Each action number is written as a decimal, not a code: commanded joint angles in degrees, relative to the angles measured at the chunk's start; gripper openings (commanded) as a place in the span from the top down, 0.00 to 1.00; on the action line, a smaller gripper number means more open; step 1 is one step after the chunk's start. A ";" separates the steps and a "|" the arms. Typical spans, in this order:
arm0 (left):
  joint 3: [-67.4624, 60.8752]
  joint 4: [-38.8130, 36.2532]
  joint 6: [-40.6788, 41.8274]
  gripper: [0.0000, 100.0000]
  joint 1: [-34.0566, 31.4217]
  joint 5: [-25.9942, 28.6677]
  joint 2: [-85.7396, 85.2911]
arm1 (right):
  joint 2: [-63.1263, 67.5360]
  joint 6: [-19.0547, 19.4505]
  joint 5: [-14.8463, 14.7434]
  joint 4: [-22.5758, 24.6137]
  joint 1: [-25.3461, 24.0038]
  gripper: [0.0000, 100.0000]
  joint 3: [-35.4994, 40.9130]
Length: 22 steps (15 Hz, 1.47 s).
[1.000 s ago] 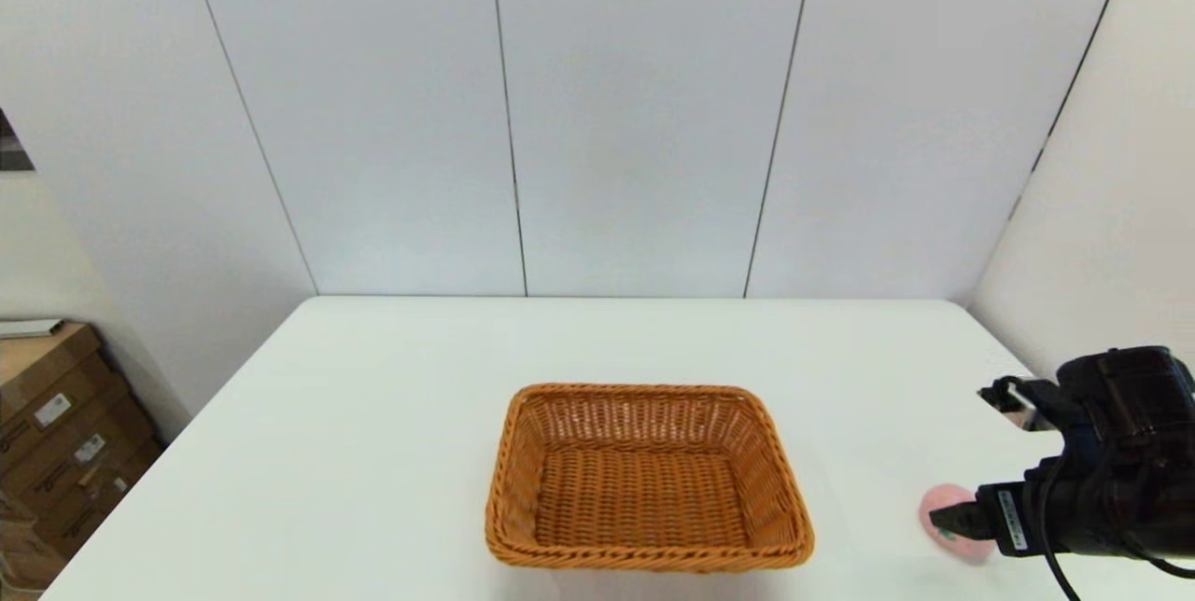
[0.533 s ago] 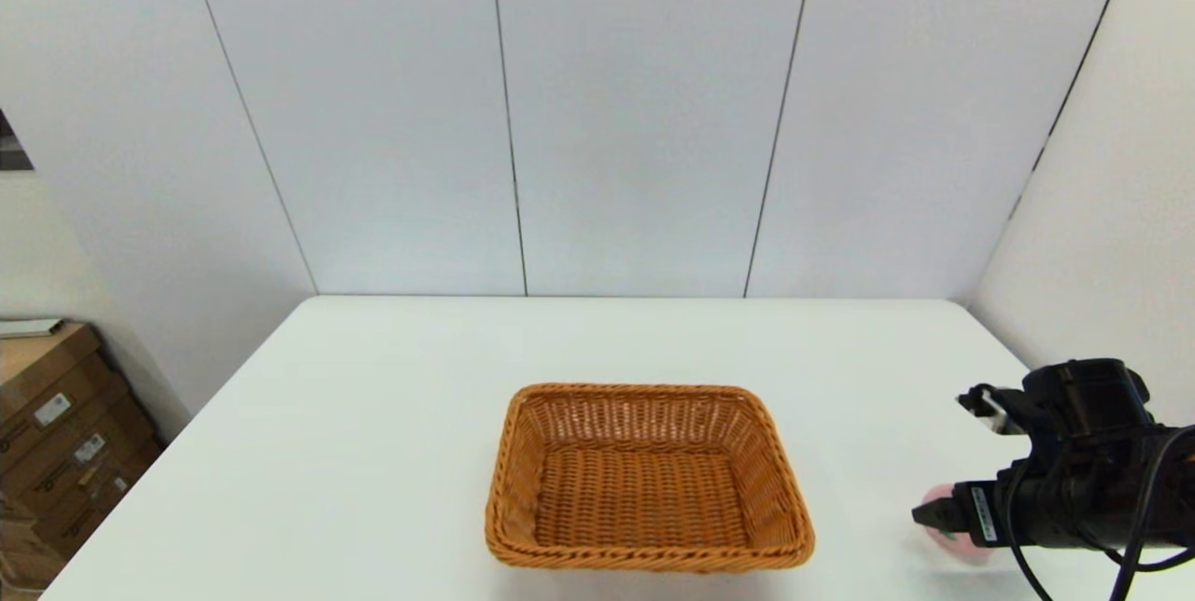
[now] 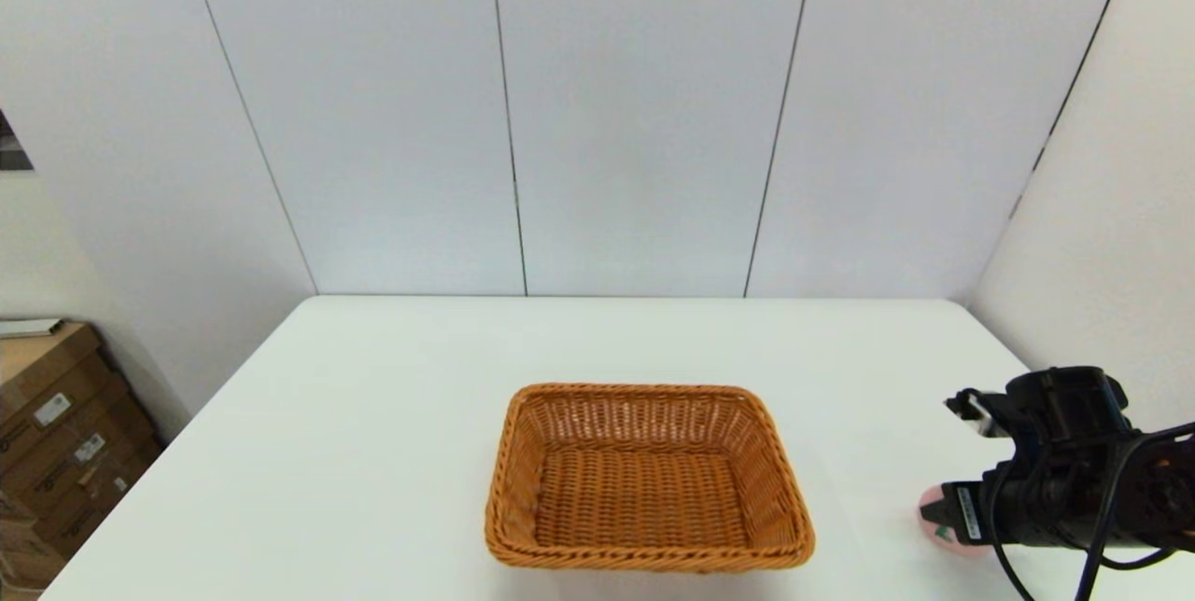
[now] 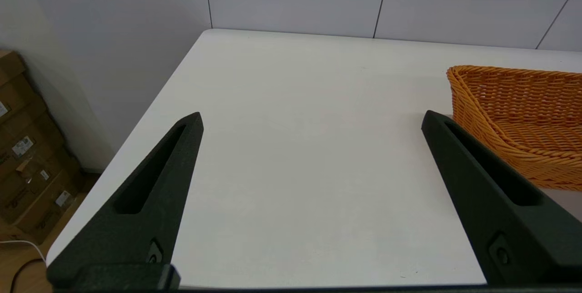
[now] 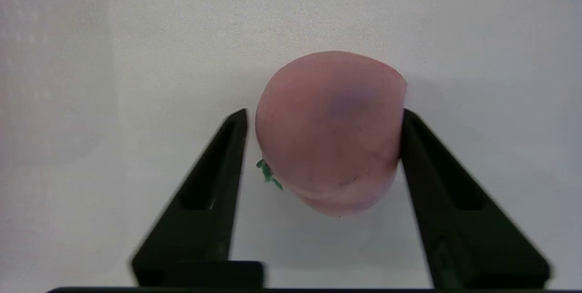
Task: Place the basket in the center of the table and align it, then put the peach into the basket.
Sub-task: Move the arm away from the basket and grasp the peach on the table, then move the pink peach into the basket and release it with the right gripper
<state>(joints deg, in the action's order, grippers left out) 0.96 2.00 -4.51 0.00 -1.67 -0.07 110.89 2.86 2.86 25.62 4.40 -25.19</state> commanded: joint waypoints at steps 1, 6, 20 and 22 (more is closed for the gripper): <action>0.00 0.02 -0.06 0.00 0.00 0.00 -0.01 | -1.11 -0.14 -0.05 0.13 -0.01 1.00 0.31; 0.00 0.02 -0.06 0.00 0.00 0.00 -0.01 | -10.34 -0.40 0.04 0.22 -0.27 1.00 2.33; 0.00 0.02 -0.06 0.00 0.00 -0.09 -0.01 | -32.14 -12.09 -0.67 -6.73 -41.75 1.00 -11.82; 0.00 -0.15 -0.06 0.00 0.00 -0.09 -0.01 | -28.88 -12.01 -0.40 -6.82 -44.22 1.00 -13.75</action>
<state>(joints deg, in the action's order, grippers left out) 0.96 1.93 -4.53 0.00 -1.73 -0.07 77.89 -9.01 2.15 18.76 -35.74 -36.49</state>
